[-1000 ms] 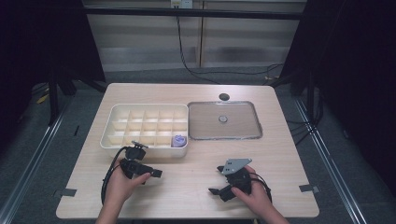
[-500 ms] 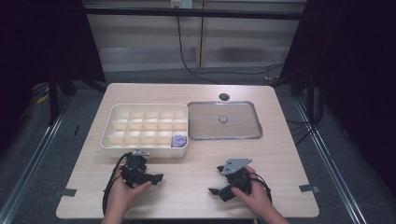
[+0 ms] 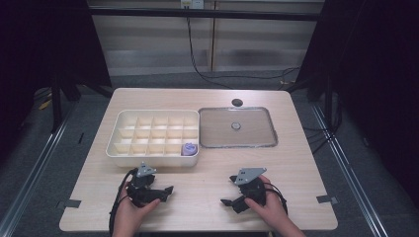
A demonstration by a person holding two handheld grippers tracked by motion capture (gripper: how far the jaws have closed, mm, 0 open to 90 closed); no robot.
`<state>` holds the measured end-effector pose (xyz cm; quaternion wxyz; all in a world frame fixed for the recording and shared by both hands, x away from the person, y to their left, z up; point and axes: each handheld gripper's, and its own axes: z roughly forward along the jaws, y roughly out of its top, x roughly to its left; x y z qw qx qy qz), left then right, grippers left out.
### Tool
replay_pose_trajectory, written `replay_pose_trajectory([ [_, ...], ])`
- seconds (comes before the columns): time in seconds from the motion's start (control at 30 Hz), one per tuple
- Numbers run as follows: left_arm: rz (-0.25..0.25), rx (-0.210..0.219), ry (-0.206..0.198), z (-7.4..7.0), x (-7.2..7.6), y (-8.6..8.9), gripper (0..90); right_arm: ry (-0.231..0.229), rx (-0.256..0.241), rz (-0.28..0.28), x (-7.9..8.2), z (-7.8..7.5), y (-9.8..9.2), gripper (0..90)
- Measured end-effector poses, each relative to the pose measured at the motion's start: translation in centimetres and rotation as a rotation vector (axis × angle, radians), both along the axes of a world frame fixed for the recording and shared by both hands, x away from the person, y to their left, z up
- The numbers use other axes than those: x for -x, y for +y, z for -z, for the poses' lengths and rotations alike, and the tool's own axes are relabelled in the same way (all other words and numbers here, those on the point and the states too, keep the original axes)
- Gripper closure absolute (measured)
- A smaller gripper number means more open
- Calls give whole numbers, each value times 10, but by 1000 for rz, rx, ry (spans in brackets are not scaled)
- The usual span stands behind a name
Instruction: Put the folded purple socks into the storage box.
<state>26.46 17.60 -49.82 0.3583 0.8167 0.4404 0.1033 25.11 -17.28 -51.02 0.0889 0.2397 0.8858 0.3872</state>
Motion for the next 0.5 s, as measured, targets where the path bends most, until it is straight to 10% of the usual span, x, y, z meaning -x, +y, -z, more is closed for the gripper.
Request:
replay_pose_trajectory([
  [0.5, 16, -1, -71, 6, 6, -1, 161, 2, 0, 0, 0, 0, 0, 138],
])
